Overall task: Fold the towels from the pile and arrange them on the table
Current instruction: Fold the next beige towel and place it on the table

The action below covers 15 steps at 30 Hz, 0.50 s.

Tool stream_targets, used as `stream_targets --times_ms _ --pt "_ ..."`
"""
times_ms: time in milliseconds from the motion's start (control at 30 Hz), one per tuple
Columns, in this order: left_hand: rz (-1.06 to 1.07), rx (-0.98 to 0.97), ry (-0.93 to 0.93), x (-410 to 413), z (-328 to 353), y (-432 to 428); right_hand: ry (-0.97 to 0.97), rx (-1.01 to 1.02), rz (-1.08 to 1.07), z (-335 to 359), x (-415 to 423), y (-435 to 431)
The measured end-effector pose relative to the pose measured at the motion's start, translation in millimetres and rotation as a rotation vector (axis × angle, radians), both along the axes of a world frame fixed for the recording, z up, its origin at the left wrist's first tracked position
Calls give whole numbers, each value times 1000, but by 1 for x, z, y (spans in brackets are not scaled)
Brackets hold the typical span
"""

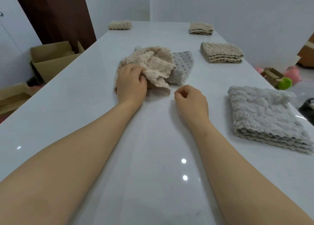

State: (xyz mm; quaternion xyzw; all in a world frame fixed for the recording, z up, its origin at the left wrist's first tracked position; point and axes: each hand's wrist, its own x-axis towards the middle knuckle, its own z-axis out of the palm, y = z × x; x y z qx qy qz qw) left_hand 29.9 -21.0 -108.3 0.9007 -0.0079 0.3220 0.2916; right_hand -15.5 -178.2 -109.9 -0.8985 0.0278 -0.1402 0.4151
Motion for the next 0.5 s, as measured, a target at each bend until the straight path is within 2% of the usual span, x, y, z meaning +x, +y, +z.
stream_targets --times_ms 67,167,300,400,500 --pt "-19 -159 -71 -6 3 2 0 9 3 1 0 0" --pt "-70 -258 -172 -22 10 1 7 52 13 0 -3 0" --pt "-97 -484 -365 -44 50 5 -12 143 16 -1 -9 -3" --pt "-214 -322 -352 -67 73 14 -48 169 19 0 -14 -1" --pt "-266 -166 -110 -92 57 26 -60 164 25 3 -23 1"
